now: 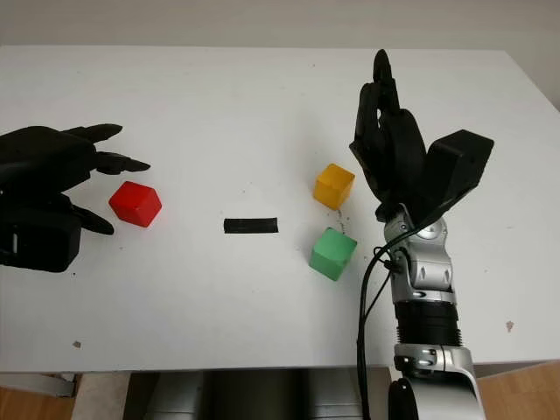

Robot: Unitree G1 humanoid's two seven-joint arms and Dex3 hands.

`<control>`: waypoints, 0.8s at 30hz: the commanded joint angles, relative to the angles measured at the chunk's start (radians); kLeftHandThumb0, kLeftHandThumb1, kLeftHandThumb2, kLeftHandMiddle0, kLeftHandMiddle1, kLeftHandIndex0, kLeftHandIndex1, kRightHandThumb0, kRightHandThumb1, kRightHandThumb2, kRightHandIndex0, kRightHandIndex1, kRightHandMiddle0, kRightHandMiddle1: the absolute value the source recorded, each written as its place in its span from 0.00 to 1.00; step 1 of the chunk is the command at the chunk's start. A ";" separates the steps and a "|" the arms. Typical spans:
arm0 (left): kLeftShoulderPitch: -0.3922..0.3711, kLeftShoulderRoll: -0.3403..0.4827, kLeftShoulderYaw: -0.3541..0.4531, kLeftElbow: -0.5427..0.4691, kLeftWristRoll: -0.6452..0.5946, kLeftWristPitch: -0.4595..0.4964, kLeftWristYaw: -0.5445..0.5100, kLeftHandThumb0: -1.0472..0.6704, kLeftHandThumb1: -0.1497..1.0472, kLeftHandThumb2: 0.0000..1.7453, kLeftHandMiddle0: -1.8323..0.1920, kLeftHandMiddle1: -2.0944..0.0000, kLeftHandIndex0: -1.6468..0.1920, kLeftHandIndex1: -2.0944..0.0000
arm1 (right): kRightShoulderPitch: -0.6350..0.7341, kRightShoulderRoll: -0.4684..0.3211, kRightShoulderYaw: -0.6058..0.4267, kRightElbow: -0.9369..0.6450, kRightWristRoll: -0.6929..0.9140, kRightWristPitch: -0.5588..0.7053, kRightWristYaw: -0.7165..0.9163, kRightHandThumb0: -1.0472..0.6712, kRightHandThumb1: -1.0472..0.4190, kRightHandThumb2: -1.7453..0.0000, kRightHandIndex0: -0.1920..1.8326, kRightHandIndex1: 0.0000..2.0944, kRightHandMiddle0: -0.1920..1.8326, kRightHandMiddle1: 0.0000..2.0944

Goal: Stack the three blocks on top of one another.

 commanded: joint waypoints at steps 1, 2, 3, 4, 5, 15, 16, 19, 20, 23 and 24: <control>-0.009 -0.010 -0.008 0.005 0.005 -0.004 0.018 0.23 0.88 0.03 0.93 0.98 0.68 0.97 | 0.002 -0.005 -0.002 -0.025 0.000 0.000 -0.001 0.12 0.00 0.59 0.00 0.00 0.00 0.00; -0.008 -0.014 -0.010 0.004 0.008 -0.003 0.023 0.23 0.88 0.04 0.93 0.98 0.68 0.97 | 0.003 -0.005 -0.001 -0.026 0.000 0.000 -0.001 0.12 0.00 0.59 0.00 0.00 0.00 0.00; -0.007 -0.018 -0.012 0.001 0.009 0.000 0.025 0.23 0.89 0.04 0.93 0.98 0.68 0.97 | 0.004 -0.006 0.000 -0.025 -0.001 -0.002 0.001 0.12 0.00 0.59 0.00 0.00 0.00 0.00; -0.006 -0.020 -0.013 -0.001 0.011 0.000 0.027 0.24 0.89 0.04 0.93 0.98 0.68 0.97 | 0.005 -0.007 0.000 -0.023 -0.002 -0.003 0.001 0.12 0.00 0.59 0.00 0.00 0.00 0.00; -0.006 -0.022 -0.015 -0.002 0.013 0.000 0.030 0.24 0.89 0.04 0.93 0.98 0.68 0.97 | 0.007 -0.008 0.001 -0.022 -0.003 -0.003 0.002 0.12 0.00 0.59 0.00 0.00 0.00 0.00; -0.004 -0.023 -0.030 0.011 0.034 -0.013 0.056 0.24 0.89 0.03 0.92 0.97 0.65 0.95 | 0.005 -0.006 -0.004 -0.029 0.005 0.002 0.004 0.12 0.00 0.59 0.00 0.00 0.00 0.00; -0.003 -0.023 -0.031 0.013 0.038 -0.014 0.059 0.25 0.88 0.03 0.91 0.97 0.64 0.95 | 0.004 -0.006 -0.004 -0.029 0.006 0.002 0.004 0.12 0.00 0.59 0.00 0.00 0.00 0.00; -0.002 -0.023 -0.037 0.014 0.059 -0.010 0.074 0.26 0.88 0.03 0.91 0.97 0.63 0.94 | 0.004 -0.008 -0.002 -0.028 0.004 -0.002 0.006 0.12 0.00 0.59 0.00 0.00 0.00 0.00; -0.002 -0.024 -0.039 0.014 0.070 -0.008 0.080 0.26 0.88 0.03 0.90 0.97 0.63 0.94 | 0.003 -0.008 -0.002 -0.027 0.004 -0.003 0.006 0.12 0.00 0.59 0.00 0.00 0.00 0.00; -0.004 -0.024 -0.049 0.019 0.099 -0.011 0.101 0.27 0.87 0.03 0.90 0.97 0.63 0.93 | 0.003 -0.008 -0.001 -0.026 0.002 -0.004 0.006 0.12 0.00 0.59 0.00 0.00 0.00 0.00; -0.005 -0.024 -0.052 0.022 0.109 -0.014 0.109 0.27 0.87 0.03 0.89 0.97 0.63 0.93 | 0.003 -0.008 -0.001 -0.027 0.001 -0.005 0.006 0.12 0.00 0.59 0.00 0.00 0.00 0.00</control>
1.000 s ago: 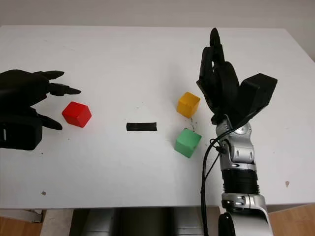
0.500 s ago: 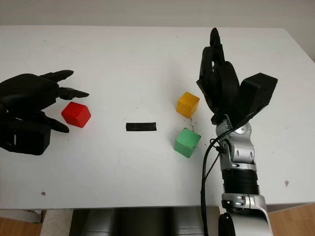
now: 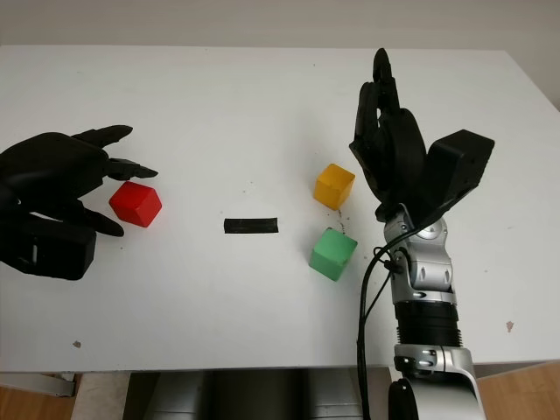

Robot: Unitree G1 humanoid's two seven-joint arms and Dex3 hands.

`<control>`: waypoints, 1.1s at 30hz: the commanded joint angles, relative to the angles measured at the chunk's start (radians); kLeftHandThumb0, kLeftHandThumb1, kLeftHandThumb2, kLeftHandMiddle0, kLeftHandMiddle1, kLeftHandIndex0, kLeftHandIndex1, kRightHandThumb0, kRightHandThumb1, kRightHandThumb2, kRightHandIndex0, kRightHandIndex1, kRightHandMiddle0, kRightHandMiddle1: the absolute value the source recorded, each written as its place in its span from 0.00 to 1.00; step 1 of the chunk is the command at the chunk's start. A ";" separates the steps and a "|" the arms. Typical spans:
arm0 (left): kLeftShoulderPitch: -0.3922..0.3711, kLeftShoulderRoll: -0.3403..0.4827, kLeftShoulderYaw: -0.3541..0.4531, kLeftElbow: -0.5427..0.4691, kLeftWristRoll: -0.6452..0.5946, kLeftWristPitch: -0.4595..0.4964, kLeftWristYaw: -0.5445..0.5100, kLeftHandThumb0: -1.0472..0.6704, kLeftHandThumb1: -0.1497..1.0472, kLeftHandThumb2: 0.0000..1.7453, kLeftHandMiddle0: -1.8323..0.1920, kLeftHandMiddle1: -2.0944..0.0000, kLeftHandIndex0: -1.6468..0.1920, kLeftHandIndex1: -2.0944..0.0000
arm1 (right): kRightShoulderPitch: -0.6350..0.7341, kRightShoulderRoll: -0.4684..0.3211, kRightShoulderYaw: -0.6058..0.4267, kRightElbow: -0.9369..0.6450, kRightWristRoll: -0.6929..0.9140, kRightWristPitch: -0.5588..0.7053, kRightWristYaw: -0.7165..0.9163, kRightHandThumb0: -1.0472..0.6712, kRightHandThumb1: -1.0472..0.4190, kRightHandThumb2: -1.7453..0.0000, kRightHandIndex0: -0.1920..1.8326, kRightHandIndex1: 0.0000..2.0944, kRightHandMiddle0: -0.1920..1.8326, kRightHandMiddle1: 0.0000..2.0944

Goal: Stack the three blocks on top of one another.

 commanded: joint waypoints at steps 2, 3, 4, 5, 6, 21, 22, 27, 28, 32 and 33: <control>-0.007 -0.007 -0.017 0.013 0.021 -0.014 0.033 0.27 0.87 0.03 0.89 0.97 0.63 0.92 | 0.002 -0.008 -0.002 -0.023 -0.001 0.000 -0.001 0.12 0.00 0.59 0.00 0.00 0.00 0.00; -0.007 -0.008 -0.019 0.018 0.023 -0.018 0.041 0.27 0.87 0.03 0.89 0.97 0.63 0.92 | 0.002 -0.007 -0.002 -0.025 -0.001 0.002 -0.003 0.12 0.00 0.59 0.00 0.00 0.00 0.00; -0.008 -0.010 -0.020 0.023 0.023 -0.023 0.048 0.27 0.87 0.03 0.89 0.97 0.63 0.92 | 0.002 -0.006 -0.002 -0.026 -0.001 0.004 -0.005 0.12 0.00 0.59 0.00 0.00 0.00 0.00; -0.008 -0.010 -0.021 0.027 0.023 -0.026 0.052 0.27 0.87 0.03 0.89 0.97 0.63 0.92 | 0.002 -0.006 -0.002 -0.027 -0.001 0.005 -0.007 0.12 0.00 0.59 0.00 0.00 0.00 0.00; -0.008 -0.011 -0.023 0.031 0.022 -0.030 0.055 0.27 0.87 0.03 0.89 0.97 0.63 0.91 | 0.003 -0.006 -0.002 -0.028 0.000 0.004 -0.007 0.12 0.00 0.59 0.00 0.00 0.00 0.00; -0.009 -0.045 -0.030 0.082 0.002 -0.073 0.103 0.26 0.92 0.04 0.87 0.97 0.85 0.43 | 0.011 -0.014 -0.003 -0.037 -0.005 0.009 -0.005 0.12 0.00 0.59 0.00 0.00 0.00 0.00; -0.008 -0.047 -0.030 0.085 0.002 -0.076 0.108 0.26 0.93 0.04 0.86 0.97 0.85 0.42 | 0.011 -0.014 -0.004 -0.037 -0.005 0.010 -0.006 0.12 0.00 0.59 0.00 0.00 0.00 0.00; -0.003 -0.040 -0.036 0.094 0.024 -0.087 0.141 0.33 0.99 0.05 0.84 0.97 0.80 0.38 | 0.011 -0.014 -0.004 -0.036 -0.006 0.009 -0.005 0.13 0.00 0.59 0.00 0.00 0.00 0.00; -0.002 -0.037 -0.036 0.091 0.029 -0.088 0.145 0.34 0.99 0.05 0.84 0.97 0.80 0.38 | 0.010 -0.013 -0.006 -0.035 -0.003 0.010 -0.004 0.13 0.00 0.59 0.00 0.00 0.00 0.00; 0.001 -0.021 -0.041 0.086 0.067 -0.103 0.174 0.37 1.00 0.10 0.81 0.97 0.83 0.30 | 0.009 -0.010 -0.007 -0.034 0.000 0.017 -0.004 0.13 0.00 0.59 0.00 0.00 0.00 0.00; 0.001 -0.017 -0.044 0.082 0.082 -0.102 0.179 0.37 1.00 0.10 0.81 0.97 0.83 0.29 | 0.009 -0.010 -0.007 -0.035 0.001 0.018 -0.003 0.13 0.00 0.59 0.00 0.00 0.00 0.00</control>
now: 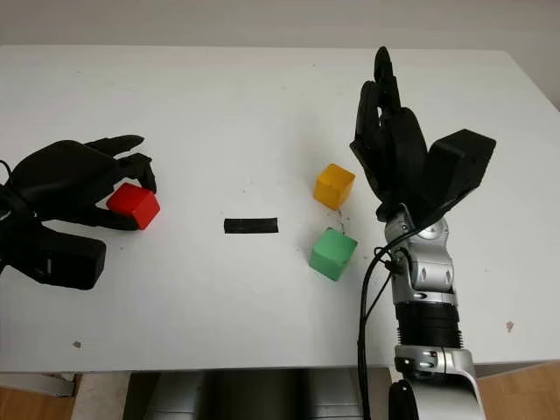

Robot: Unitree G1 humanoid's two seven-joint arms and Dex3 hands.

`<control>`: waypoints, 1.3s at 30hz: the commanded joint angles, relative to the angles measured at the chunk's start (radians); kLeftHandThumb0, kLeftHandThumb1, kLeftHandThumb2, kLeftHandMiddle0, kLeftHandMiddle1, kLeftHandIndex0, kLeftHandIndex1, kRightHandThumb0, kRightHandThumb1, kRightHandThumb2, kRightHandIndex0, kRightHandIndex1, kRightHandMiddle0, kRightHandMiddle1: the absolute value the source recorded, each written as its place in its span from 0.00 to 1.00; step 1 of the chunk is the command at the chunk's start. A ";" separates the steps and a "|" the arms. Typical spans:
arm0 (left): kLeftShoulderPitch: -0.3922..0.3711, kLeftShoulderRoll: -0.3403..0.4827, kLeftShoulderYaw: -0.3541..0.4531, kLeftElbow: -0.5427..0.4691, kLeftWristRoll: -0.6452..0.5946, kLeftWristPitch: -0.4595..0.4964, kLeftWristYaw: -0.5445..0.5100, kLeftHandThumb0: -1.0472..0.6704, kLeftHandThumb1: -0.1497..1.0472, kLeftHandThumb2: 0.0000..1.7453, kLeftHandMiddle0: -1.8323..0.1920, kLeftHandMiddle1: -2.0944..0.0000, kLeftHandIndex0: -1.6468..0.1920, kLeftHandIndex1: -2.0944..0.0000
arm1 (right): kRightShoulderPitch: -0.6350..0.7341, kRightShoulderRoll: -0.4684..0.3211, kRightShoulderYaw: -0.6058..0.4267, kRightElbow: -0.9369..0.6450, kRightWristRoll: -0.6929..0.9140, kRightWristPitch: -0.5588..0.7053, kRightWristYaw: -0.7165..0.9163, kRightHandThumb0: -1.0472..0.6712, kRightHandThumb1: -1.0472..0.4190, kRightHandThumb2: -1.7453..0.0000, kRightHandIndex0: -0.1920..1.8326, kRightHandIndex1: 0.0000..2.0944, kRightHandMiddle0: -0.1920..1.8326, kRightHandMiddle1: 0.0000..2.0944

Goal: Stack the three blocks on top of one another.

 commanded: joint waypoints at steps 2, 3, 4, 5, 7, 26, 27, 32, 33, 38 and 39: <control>0.002 0.024 -0.012 -0.019 0.047 -0.001 0.026 0.37 1.00 0.10 0.81 0.97 0.84 0.28 | 0.004 -0.010 -0.006 -0.017 0.006 0.005 0.004 0.13 0.00 0.59 0.00 0.00 0.00 0.00; 0.003 0.026 -0.013 -0.019 0.063 -0.006 0.043 0.37 1.00 0.09 0.80 0.97 0.84 0.28 | 0.004 -0.010 -0.005 -0.017 0.005 0.005 0.004 0.13 0.00 0.59 0.00 0.00 0.00 0.00; 0.003 0.028 -0.015 -0.019 0.080 -0.011 0.063 0.37 1.00 0.08 0.79 0.97 0.82 0.29 | 0.004 -0.010 -0.005 -0.017 0.005 0.006 0.003 0.13 0.00 0.59 0.00 0.00 0.00 0.00; 0.004 0.033 -0.018 -0.022 0.106 -0.015 0.087 0.37 1.00 0.07 0.79 0.96 0.82 0.30 | 0.004 -0.009 -0.005 -0.018 0.007 0.008 0.004 0.13 0.00 0.59 0.00 0.00 0.00 0.00; 0.004 0.038 -0.024 -0.030 0.145 -0.014 0.110 0.36 1.00 0.07 0.78 0.97 0.80 0.31 | 0.005 -0.009 -0.004 -0.020 0.006 0.010 0.004 0.13 0.00 0.59 0.00 0.00 0.00 0.00; -0.043 0.040 -0.012 -0.131 0.176 -0.070 0.198 0.34 0.99 0.04 0.81 0.98 0.75 0.33 | 0.018 0.006 -0.001 -0.023 0.008 -0.010 -0.002 0.14 0.00 0.58 0.00 0.00 0.00 0.00; -0.044 0.031 -0.009 -0.132 0.157 -0.074 0.200 0.34 1.00 0.04 0.81 0.98 0.75 0.32 | 0.018 0.006 -0.001 -0.023 0.010 -0.011 0.000 0.14 0.00 0.58 0.00 0.00 0.00 0.00; -0.040 -0.032 0.007 -0.126 0.032 -0.081 0.192 0.33 1.00 0.08 0.81 0.98 0.80 0.19 | 0.020 0.003 -0.001 -0.024 0.008 -0.010 0.000 0.15 0.00 0.58 0.00 0.00 0.00 0.00; -0.036 -0.049 0.011 -0.128 -0.001 -0.074 0.180 0.33 1.00 0.08 0.81 0.97 0.81 0.17 | 0.021 0.003 -0.002 -0.025 0.008 -0.009 0.000 0.15 0.00 0.58 0.00 0.00 0.00 0.00; 0.002 -0.158 0.040 -0.153 -0.167 -0.018 0.138 0.33 1.00 0.08 0.82 0.98 0.79 0.22 | 0.023 0.000 -0.004 -0.028 0.013 -0.007 0.003 0.15 0.00 0.58 0.00 0.00 0.00 0.00; 0.007 -0.172 0.042 -0.156 -0.182 -0.012 0.138 0.33 1.00 0.08 0.82 0.98 0.79 0.23 | 0.023 0.001 -0.003 -0.031 0.012 -0.003 0.000 0.15 0.00 0.58 0.00 0.00 0.00 0.00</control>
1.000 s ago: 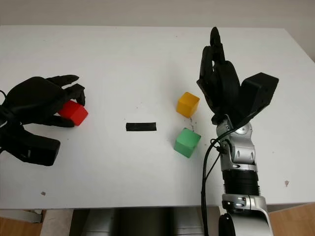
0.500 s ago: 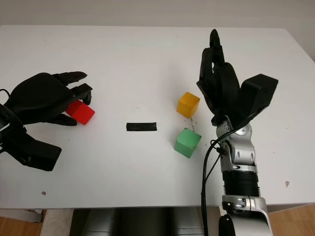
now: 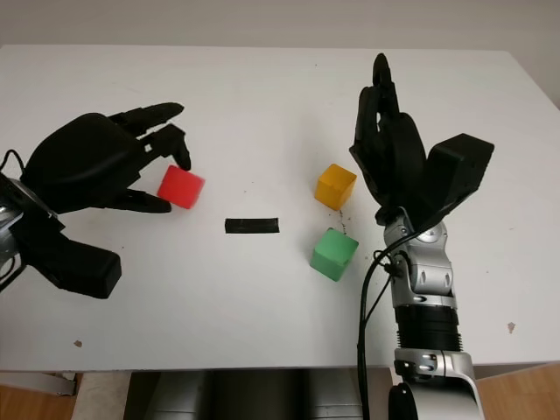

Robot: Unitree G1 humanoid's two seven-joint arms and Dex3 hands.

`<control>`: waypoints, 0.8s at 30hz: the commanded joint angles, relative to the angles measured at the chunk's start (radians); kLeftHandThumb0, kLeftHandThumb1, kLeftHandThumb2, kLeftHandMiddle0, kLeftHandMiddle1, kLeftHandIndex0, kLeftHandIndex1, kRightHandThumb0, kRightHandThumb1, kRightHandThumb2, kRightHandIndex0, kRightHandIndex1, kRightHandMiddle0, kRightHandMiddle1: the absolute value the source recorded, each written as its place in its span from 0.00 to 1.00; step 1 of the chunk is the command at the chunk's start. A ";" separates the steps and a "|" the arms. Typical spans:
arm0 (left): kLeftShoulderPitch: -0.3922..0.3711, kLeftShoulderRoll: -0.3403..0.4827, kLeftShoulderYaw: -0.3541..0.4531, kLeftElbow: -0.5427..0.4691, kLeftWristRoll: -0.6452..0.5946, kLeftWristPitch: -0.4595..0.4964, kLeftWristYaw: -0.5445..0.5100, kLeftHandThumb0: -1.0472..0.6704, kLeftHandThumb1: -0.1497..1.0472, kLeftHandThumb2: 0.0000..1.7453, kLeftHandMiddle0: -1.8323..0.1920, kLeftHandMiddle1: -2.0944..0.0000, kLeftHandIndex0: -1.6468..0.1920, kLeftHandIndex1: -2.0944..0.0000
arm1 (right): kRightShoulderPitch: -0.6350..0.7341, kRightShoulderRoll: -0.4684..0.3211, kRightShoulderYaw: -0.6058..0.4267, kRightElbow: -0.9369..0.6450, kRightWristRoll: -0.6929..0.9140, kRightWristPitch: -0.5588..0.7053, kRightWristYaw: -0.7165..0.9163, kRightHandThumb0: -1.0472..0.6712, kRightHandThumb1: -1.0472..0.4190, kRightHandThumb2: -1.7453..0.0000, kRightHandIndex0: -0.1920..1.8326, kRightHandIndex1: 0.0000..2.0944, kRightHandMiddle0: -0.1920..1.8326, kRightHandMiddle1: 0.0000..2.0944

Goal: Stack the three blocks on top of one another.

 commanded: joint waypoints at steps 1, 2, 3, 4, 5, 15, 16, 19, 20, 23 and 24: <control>0.019 -0.027 0.019 -0.020 -0.031 0.009 -0.003 0.33 1.00 0.08 0.82 0.98 0.78 0.24 | 0.007 -0.003 -0.003 -0.031 0.002 -0.001 -0.004 0.15 0.00 0.58 0.00 0.00 0.00 0.00; 0.026 -0.046 0.018 -0.023 -0.049 0.021 -0.010 0.33 1.00 0.09 0.82 0.98 0.78 0.25 | 0.007 -0.002 -0.002 -0.032 0.001 -0.001 -0.004 0.15 0.00 0.58 0.00 0.00 0.00 0.00; 0.031 -0.059 0.018 -0.026 -0.062 0.030 -0.016 0.33 1.00 0.09 0.82 0.97 0.78 0.26 | 0.007 -0.002 -0.002 -0.032 0.001 -0.002 -0.005 0.15 0.00 0.58 0.00 0.00 0.00 0.00; 0.037 -0.082 0.018 -0.029 -0.086 0.041 -0.021 0.33 1.00 0.10 0.82 0.97 0.79 0.26 | 0.007 0.000 -0.002 -0.031 0.002 -0.003 -0.006 0.15 0.00 0.58 0.00 0.00 0.00 0.00; 0.044 -0.105 0.018 -0.033 -0.115 0.055 -0.031 0.33 1.00 0.10 0.82 0.97 0.78 0.26 | 0.008 0.001 -0.001 -0.033 0.001 -0.002 -0.008 0.15 0.00 0.58 0.00 0.00 0.00 0.00; 0.054 -0.248 0.016 -0.085 -0.290 0.252 -0.167 0.33 1.00 0.13 0.85 0.98 0.85 0.12 | 0.012 0.001 0.004 -0.045 0.001 0.006 -0.013 0.16 0.00 0.58 0.00 0.00 0.00 0.00; 0.053 -0.259 0.014 -0.093 -0.291 0.282 -0.174 0.33 1.00 0.13 0.85 0.98 0.84 0.11 | 0.012 0.001 0.004 -0.045 0.001 0.005 -0.013 0.16 0.00 0.58 0.00 0.00 0.00 0.00; 0.043 -0.276 0.004 -0.108 -0.289 0.347 -0.200 0.34 1.00 0.12 0.85 0.98 0.84 0.10 | 0.013 -0.001 0.006 -0.048 -0.004 0.011 -0.020 0.16 0.00 0.59 0.00 0.00 0.00 0.00; 0.038 -0.276 -0.001 -0.105 -0.286 0.354 -0.209 0.35 1.00 0.12 0.86 0.98 0.85 0.10 | 0.013 -0.001 0.006 -0.048 -0.003 0.013 -0.021 0.16 0.00 0.59 0.00 0.00 0.00 0.00; 0.014 -0.263 -0.030 -0.087 -0.243 0.351 -0.227 0.35 1.00 0.13 0.86 0.98 0.85 0.08 | 0.012 -0.002 0.008 -0.047 -0.004 0.014 -0.022 0.16 0.00 0.59 0.00 0.00 0.00 0.00; 0.008 -0.260 -0.037 -0.082 -0.230 0.348 -0.230 0.34 1.00 0.13 0.86 0.98 0.86 0.08 | 0.012 -0.002 0.009 -0.048 -0.004 0.014 -0.023 0.16 0.00 0.59 0.00 0.00 0.00 0.00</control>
